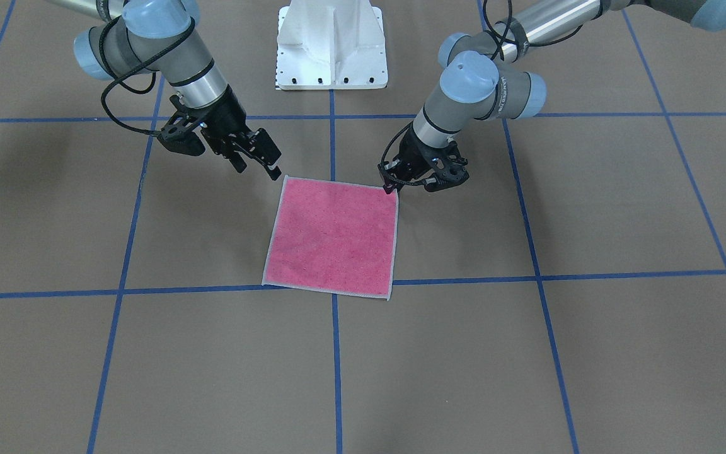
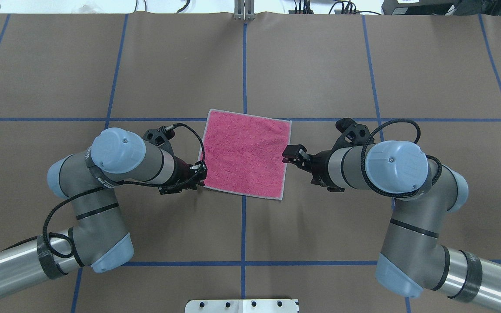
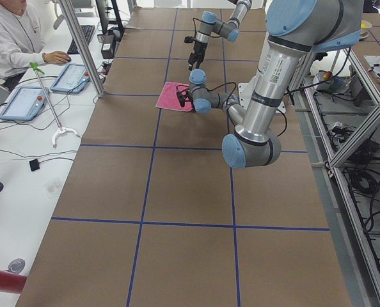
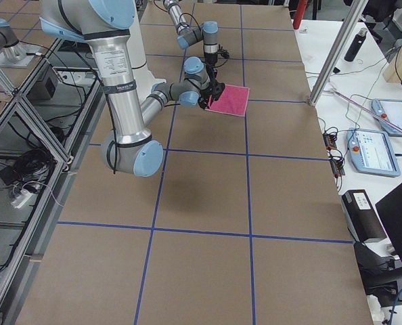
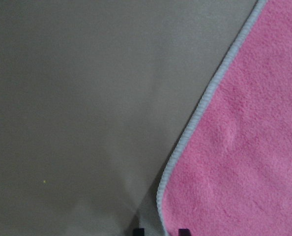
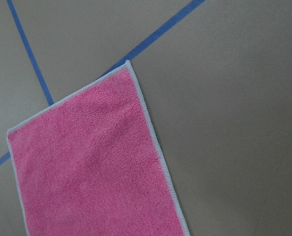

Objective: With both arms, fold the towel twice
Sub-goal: 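Lower the left gripper onto its corner while the right gripper moves nearer the robot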

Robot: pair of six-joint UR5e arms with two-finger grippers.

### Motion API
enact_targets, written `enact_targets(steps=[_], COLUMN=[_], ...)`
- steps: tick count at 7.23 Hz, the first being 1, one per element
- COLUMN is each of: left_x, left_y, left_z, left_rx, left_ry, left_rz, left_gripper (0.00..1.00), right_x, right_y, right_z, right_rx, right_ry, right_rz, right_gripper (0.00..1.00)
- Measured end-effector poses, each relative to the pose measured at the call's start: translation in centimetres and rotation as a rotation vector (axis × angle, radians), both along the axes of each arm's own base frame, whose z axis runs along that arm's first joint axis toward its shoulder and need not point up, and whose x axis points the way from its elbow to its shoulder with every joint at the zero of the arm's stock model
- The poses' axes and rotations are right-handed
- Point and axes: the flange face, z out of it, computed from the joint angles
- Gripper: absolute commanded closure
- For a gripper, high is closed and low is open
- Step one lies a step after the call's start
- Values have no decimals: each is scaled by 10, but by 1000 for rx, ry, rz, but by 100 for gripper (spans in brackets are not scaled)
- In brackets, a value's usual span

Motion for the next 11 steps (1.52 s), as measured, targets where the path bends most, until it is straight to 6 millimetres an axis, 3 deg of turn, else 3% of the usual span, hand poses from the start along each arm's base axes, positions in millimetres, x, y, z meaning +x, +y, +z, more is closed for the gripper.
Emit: enact_targets(steps=[3,6,9,11], left_x=[-2,-2,-2,-2], left_y=[-3,-4,-4,-4], left_z=[1,1,-1,-1], left_rx=[1,2,3,3], left_ry=[-2,-2,1,0], left_rz=[-4,-5,-4,-4], left_gripper=[100,100,100,100], right_x=[0,-3,-57,-89], right_y=[0,3,48,57], right_z=[1,10,19,11], right_rx=[-1,-29,-128,-209], right_ry=[2,56,152,132], right_rz=[0,-5,38,89], right_gripper=[0,0,4,14])
